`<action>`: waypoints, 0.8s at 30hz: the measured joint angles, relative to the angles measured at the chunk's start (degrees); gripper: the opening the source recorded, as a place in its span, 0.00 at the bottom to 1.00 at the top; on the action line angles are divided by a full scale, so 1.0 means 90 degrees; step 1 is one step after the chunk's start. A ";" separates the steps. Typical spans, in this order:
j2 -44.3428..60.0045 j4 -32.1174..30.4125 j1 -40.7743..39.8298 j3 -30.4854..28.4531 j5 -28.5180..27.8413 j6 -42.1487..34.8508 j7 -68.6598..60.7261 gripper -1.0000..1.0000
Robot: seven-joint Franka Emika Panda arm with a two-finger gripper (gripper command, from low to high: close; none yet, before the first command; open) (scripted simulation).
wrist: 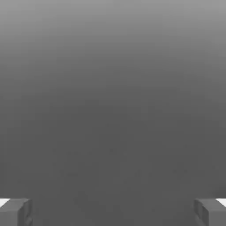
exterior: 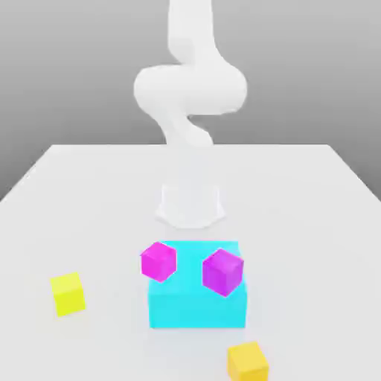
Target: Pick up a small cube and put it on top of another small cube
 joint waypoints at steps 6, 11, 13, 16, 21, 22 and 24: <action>0.1424 -0.0156 0.0128 0.0098 -0.0058 0.0530 -0.0119 0.50; 0.2578 -0.0285 0.0219 0.0189 -0.0103 0.0962 -0.0215 0.50; 0.3040 -0.0335 0.0256 0.0227 -0.0123 0.1135 -0.0252 0.50; 0.3732 -0.0412 0.0307 0.0285 -0.0157 0.1393 -0.0306 0.50; 0.4886 -0.0539 0.0466 0.0338 -0.0219 0.1823 -0.0391 0.50; 0.5117 -0.0564 0.0485 0.0348 -0.0230 0.1909 -0.0409 0.50; 0.5579 -0.0614 0.0527 0.0364 -0.0243 0.2078 -0.0454 0.50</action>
